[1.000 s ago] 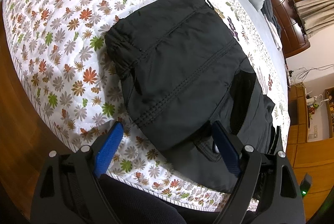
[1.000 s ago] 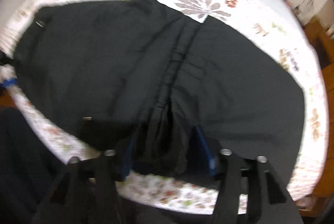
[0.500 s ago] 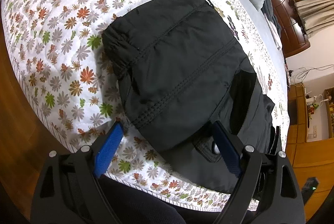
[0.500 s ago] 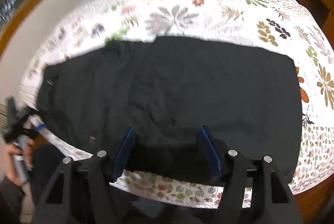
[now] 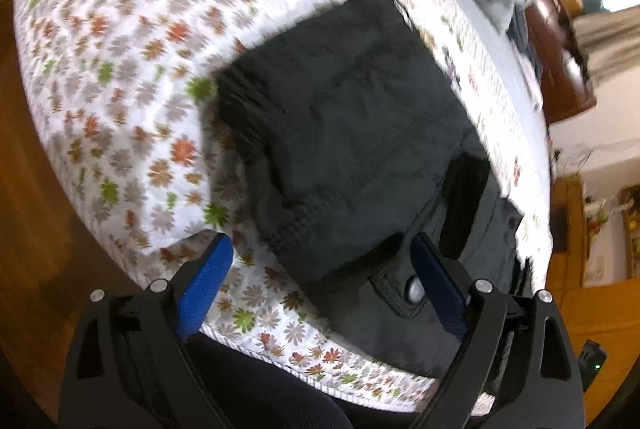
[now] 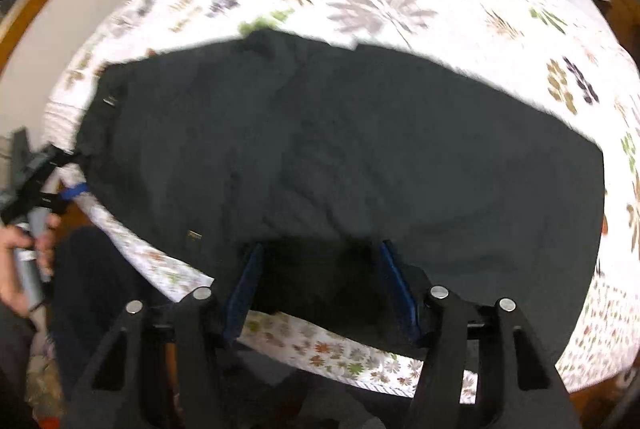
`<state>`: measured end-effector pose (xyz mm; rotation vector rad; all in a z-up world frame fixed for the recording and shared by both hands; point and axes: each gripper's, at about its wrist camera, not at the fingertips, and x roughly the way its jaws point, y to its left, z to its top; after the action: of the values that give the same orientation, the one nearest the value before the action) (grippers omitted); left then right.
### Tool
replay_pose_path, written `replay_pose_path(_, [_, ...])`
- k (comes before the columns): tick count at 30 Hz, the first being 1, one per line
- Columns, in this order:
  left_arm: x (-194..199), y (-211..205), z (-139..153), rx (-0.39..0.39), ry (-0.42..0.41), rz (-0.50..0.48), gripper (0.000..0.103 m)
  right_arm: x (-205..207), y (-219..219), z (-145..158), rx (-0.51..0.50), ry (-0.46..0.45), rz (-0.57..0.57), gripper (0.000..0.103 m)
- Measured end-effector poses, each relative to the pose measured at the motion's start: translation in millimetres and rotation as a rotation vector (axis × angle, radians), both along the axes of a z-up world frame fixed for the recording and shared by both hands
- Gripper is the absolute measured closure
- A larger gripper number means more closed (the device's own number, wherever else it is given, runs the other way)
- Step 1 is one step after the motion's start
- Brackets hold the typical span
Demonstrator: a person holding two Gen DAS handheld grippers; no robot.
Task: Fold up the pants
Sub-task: 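Grasp the pants edge with the right tool while the left tool holds the waistband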
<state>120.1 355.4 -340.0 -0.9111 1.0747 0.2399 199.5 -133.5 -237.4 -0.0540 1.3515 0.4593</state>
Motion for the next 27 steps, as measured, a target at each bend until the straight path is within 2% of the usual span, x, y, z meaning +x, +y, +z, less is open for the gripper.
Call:
replay_pose_path(3, [-10,8,3,-0.078,-0.064,0.076,0.012,18,11,25,0.082,0.037,0.099,0.030])
replay_pose_path(4, [-11,10,2,-0.121,-0.083,0.099,0.012,22,20,33,0.085,0.042,0.149,0.025])
replay_pose_path(6, [-10,11,0,-0.165,-0.100,0.122,0.012,23,38,46,0.023,0.009,0.243,0.023])
replay_pose_path(8, [-3,11,-3,-0.178,-0.100,0.122,0.011,14,67,68,-0.066,-0.070,0.391,0.022])
replay_pose_path(12, [17,7,-11,-0.197,-0.079,0.131,0.011,-19,112,121,-0.108,-0.220,0.591,0.014])
replay_pose_path(16, [29,0,-12,-0.177,-0.078,0.125,0.011,-32,143,156,-0.138,-0.313,0.708,0.012])
replay_pose_path(21, [32,4,-16,-0.214,-0.100,0.167,0.011,-30,175,166,-0.167,-0.352,0.816,0.012])
replay_pose_path(27, [26,6,-20,-0.228,-0.133,0.185,0.011,-19,218,156,-0.189,-0.357,0.935,0.012])
